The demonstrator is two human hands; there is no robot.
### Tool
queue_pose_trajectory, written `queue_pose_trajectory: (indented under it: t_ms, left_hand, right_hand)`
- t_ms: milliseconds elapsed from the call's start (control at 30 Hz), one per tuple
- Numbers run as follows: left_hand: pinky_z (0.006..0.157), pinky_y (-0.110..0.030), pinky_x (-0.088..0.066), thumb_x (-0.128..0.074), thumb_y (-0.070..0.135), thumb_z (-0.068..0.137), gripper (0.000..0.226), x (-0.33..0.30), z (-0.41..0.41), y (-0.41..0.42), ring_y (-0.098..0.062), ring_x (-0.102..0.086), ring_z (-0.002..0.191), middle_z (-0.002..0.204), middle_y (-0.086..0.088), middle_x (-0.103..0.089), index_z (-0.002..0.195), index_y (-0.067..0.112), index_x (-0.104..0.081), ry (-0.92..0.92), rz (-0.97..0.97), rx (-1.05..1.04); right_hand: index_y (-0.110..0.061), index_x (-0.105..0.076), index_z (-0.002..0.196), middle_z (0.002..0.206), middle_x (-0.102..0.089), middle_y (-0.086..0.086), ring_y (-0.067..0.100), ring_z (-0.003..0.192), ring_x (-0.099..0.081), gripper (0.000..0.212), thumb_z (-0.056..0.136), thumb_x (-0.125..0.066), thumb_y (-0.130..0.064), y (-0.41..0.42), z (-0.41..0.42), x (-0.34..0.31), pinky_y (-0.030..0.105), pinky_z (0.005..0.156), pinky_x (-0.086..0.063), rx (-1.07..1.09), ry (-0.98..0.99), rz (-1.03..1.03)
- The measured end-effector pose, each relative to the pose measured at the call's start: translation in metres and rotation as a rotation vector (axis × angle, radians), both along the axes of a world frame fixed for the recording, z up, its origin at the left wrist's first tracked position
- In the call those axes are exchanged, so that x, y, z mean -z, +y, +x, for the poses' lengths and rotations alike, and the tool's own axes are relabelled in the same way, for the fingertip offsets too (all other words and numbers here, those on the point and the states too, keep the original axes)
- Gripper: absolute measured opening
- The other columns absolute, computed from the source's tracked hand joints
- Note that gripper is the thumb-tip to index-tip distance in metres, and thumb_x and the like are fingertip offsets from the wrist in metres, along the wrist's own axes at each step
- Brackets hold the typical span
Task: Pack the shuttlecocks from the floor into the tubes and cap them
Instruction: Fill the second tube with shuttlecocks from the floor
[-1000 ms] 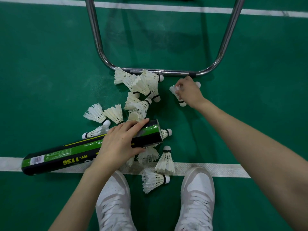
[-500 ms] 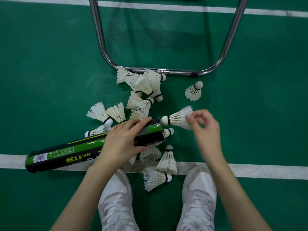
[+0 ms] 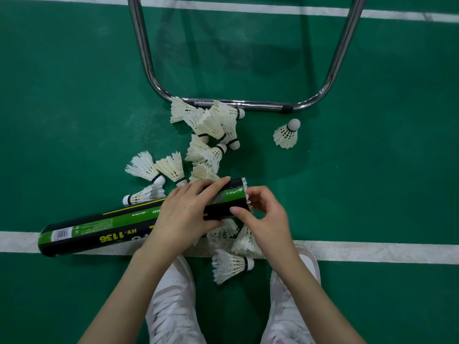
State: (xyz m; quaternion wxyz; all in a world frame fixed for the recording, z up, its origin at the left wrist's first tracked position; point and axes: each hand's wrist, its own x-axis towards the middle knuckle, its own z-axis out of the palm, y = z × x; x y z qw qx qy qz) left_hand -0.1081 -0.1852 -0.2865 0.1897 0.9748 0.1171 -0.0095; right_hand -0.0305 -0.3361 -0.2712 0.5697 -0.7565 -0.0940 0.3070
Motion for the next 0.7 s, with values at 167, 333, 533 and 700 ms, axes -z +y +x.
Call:
queue_pose_trajectory:
  t_ms: [167,333,533,700]
  left_hand:
    - [0.078,-0.04,-0.046,-0.083,0.039,0.058,0.092,0.001,-0.001,0.0,-0.027,-0.058,0.1,0.118,0.001,-0.057,0.138,0.033,-0.036,0.022,-0.002,-0.001]
    - [0.081,-0.038,-0.044,-0.082,0.04,0.059,0.091,-0.001,-0.003,-0.003,-0.024,-0.057,0.102,0.119,0.003,-0.057,0.139,0.034,-0.036,0.049,-0.006,0.007]
    - [0.083,-0.039,-0.044,-0.081,0.04,0.06,0.093,0.003,-0.003,-0.004,-0.024,-0.057,0.103,0.119,0.003,-0.057,0.139,0.035,-0.034,0.064,-0.004,0.01]
    - [0.086,-0.037,-0.041,-0.078,0.043,0.064,0.092,0.002,-0.001,-0.002,-0.023,-0.053,0.108,0.124,0.005,-0.053,0.141,0.039,-0.028,0.087,-0.046,-0.007]
  right_hand:
    - [-0.021,-0.058,0.087,0.085,-0.062,-0.004,0.001,0.077,-0.053,0.024,0.075,-0.073,-0.007,-0.001,0.001,0.005,0.012,0.072,-0.045,0.019,0.006,0.0]
    - [-0.021,-0.061,0.089,0.083,-0.065,0.0,0.0,0.079,-0.06,0.02,0.08,-0.068,-0.004,-0.004,0.005,0.004,0.011,0.072,-0.046,-0.068,0.092,0.036]
    - [-0.006,-0.054,0.111,0.097,-0.07,0.006,0.011,0.095,-0.065,0.021,0.091,-0.053,-0.001,-0.007,0.017,0.003,0.019,0.086,-0.049,-0.311,0.259,0.1]
    - [-0.016,-0.059,0.101,0.094,-0.071,0.0,0.009,0.092,-0.066,0.017,0.088,-0.058,-0.004,-0.006,0.022,0.004,0.021,0.086,-0.051,-0.307,0.207,0.089]
